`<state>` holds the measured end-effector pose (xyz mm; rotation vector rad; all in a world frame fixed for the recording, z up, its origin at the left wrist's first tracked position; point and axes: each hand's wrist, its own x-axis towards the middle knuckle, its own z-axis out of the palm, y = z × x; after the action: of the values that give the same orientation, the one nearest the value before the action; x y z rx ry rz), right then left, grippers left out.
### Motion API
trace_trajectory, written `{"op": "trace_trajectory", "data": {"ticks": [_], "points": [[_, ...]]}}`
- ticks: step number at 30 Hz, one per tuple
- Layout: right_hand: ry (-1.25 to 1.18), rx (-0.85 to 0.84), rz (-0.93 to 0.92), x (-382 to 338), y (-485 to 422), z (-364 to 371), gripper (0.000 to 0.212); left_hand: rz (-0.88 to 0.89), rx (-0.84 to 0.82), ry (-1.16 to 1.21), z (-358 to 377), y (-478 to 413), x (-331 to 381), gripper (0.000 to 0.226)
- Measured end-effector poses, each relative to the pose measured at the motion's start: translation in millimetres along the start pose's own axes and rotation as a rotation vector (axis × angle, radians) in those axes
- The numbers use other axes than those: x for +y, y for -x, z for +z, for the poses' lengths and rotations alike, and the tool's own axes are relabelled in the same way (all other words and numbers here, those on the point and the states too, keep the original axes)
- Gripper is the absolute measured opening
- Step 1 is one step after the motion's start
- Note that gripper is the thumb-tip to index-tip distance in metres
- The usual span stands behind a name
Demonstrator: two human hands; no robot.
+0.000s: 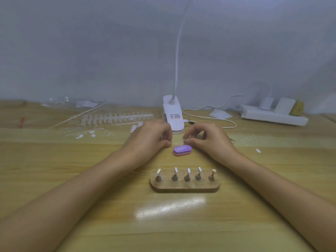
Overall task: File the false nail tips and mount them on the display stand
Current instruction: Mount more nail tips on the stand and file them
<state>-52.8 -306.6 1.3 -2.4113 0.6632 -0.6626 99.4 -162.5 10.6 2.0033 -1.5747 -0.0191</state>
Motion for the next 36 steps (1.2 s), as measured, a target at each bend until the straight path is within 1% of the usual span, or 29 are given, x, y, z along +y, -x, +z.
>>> {"op": "trace_trajectory", "data": {"ticks": [6, 8, 12, 14, 18, 20, 22, 23, 25, 27, 29, 32, 36], "points": [[-0.078, 0.043, -0.087, -5.2, 0.2, 0.1, 0.016, -0.033, -0.036, 0.120, -1.9, -1.7, -1.0, 0.016], [-0.041, 0.059, -0.131, -7.0, 2.0, -0.1, 0.019, -0.050, -0.040, 0.131, -1.8, -2.1, -1.2, 0.016], [0.147, 0.089, -0.287, -8.0, 6.3, -2.3, 0.020, -0.111, -0.044, 0.150, -3.0, -3.8, -0.9, 0.015], [0.205, 0.098, -0.342, -7.5, 7.7, -3.0, 0.019, -0.140, -0.053, 0.159, -3.8, -4.6, 0.1, 0.016], [0.287, 0.216, -0.452, -8.2, 8.9, -4.0, 0.019, -0.222, -0.082, 0.243, -5.3, -6.3, 1.6, 0.014], [0.270, 0.251, -0.450, -9.4, 9.7, -3.9, 0.019, -0.241, -0.078, 0.319, -7.7, -6.4, 2.5, 0.014], [0.146, 0.241, -0.375, -10.5, 10.2, -3.5, 0.017, -0.201, -0.045, 0.358, -9.5, -5.1, 4.4, 0.016], [0.052, 0.220, -0.317, -11.5, 10.2, -4.1, 0.016, -0.152, -0.008, 0.309, -9.8, -3.2, 5.6, 0.015], [-0.180, 0.150, -0.190, -14.8, 9.2, -6.9, 0.015, 0.036, 0.108, 0.073, -9.3, 1.5, 7.6, 0.011], [-0.422, 0.081, -0.039, -18.0, 8.9, -9.2, 0.018, 0.257, 0.268, -0.174, -9.2, 6.1, 9.9, 0.009], [-0.627, 0.019, 0.129, -19.7, 9.7, -10.3, 0.019, 0.377, 0.402, -0.312, -11.4, 8.1, 11.8, 0.012], [-0.816, -0.080, 0.284, -21.2, 10.0, -11.8, 0.020, 0.482, 0.528, -0.474, -13.5, 7.4, 12.5, 0.015], [-0.902, -0.160, 0.376, -24.8, 9.2, -14.3, 0.016, 0.522, 0.591, -0.558, -14.2, 7.5, 9.3, 0.018]]}}
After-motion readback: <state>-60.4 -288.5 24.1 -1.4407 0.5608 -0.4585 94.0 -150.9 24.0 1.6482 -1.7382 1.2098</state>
